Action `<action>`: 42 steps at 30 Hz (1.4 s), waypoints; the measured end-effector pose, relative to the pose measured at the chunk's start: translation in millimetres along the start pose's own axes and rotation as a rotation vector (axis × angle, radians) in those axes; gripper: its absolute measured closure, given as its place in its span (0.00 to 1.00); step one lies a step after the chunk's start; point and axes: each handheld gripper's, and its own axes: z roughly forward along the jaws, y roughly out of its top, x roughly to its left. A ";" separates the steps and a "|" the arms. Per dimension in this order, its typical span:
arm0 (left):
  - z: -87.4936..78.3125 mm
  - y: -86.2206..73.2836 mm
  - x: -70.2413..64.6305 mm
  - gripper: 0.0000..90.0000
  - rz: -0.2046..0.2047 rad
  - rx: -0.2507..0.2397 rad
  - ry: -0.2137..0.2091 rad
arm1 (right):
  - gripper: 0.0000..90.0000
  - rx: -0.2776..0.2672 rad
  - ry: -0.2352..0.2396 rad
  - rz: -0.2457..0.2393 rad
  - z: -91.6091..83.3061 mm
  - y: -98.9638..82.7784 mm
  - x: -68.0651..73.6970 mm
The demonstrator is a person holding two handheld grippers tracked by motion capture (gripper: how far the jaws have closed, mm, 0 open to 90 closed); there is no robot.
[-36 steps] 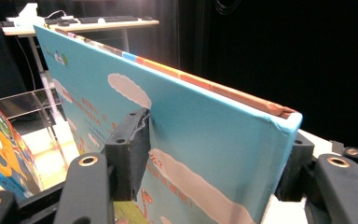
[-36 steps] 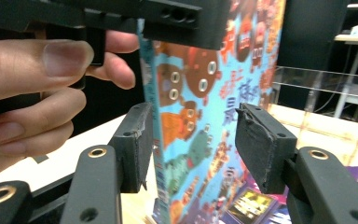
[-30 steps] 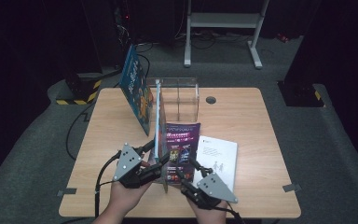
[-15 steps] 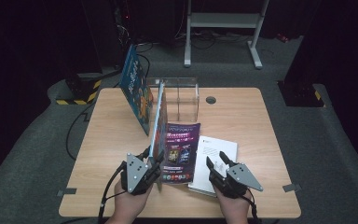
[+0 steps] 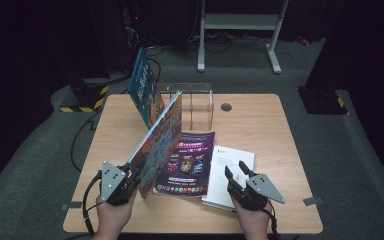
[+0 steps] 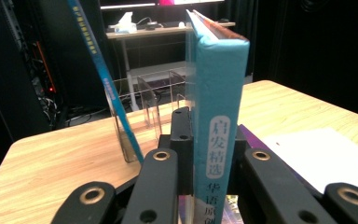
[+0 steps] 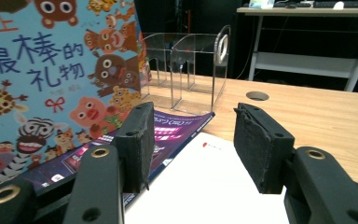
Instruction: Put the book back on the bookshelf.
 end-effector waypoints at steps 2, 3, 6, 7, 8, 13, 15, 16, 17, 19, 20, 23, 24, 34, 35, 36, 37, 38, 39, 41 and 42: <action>-2.7 -1.8 7.6 0.90 -0.031 -0.008 -0.005 | 0.54 0.011 -0.002 0.000 0.4 -1.1 -0.5; -4.1 -2.4 10.9 0.90 -0.044 -0.010 -0.006 | 0.54 0.014 -0.002 0.000 0.6 -1.7 -0.8; -8.4 -4.3 17.0 0.90 -0.063 -0.021 -0.007 | 0.54 0.020 -0.002 0.000 1.5 -3.9 0.3; -10.3 -5.0 18.2 0.90 -0.063 -0.024 -0.005 | 0.54 0.022 0.001 0.000 2.2 -4.4 0.6; -12.4 -5.6 19.2 0.90 -0.062 -0.026 -0.003 | 0.54 0.024 0.003 0.002 2.7 -4.7 1.0; -20.6 -7.3 23.1 0.90 -0.066 -0.033 0.013 | 0.54 0.023 0.008 0.000 3.2 -4.4 2.4; -24.1 -7.9 23.9 0.90 -0.064 -0.037 0.016 | 0.54 0.023 0.011 0.002 3.1 -4.2 2.7; -26.0 -8.1 24.5 0.90 -0.066 -0.041 0.019 | 0.54 0.021 0.013 0.002 3.3 -4.2 3.0; -27.6 -8.2 24.8 0.90 -0.069 -0.044 0.021 | 0.54 0.022 0.014 0.001 3.5 -4.3 3.4; -32.4 -7.7 25.9 0.90 -0.071 -0.048 0.029 | 0.54 0.023 0.016 0.005 3.8 -4.8 4.3; -34.3 -7.6 26.3 0.90 -0.072 -0.049 0.032 | 0.54 0.024 0.020 0.006 3.9 -5.0 4.7; -38.3 -8.1 27.8 0.90 -0.071 -0.050 0.038 | 0.54 0.018 0.025 0.007 4.4 -5.0 5.9; -39.3 -8.5 29.0 0.90 -0.072 -0.050 0.041 | 0.54 0.018 0.025 0.010 4.4 -4.8 6.6; -50.1 -14.2 34.6 0.90 -0.088 -0.053 0.057 | 0.54 0.010 0.037 0.008 5.9 -2.7 10.7; -50.5 -14.8 35.3 0.90 -0.091 -0.053 0.058 | 0.54 0.010 0.038 0.009 6.1 -2.5 11.1; -51.0 -15.8 36.3 0.90 -0.096 -0.055 0.060 | 0.54 0.010 0.037 0.009 6.3 -2.4 11.4; -51.3 -16.6 37.0 0.90 -0.099 -0.055 0.061 | 0.54 0.009 0.038 0.009 6.6 -2.4 12.0; -51.4 -17.2 36.6 0.90 -0.092 -0.045 0.069 | 0.54 0.011 0.039 0.010 6.7 -2.4 12.4; -52.3 -17.9 35.5 0.90 -0.079 -0.047 0.076 | 0.54 0.011 0.042 0.010 7.0 -2.4 12.7; -53.5 -18.3 35.5 0.90 -0.077 -0.044 0.070 | 0.54 0.014 0.045 0.005 7.6 -2.7 13.6; -53.3 -18.8 35.9 0.90 -0.082 -0.045 0.068 | 0.54 0.015 0.046 0.005 8.2 -2.9 14.0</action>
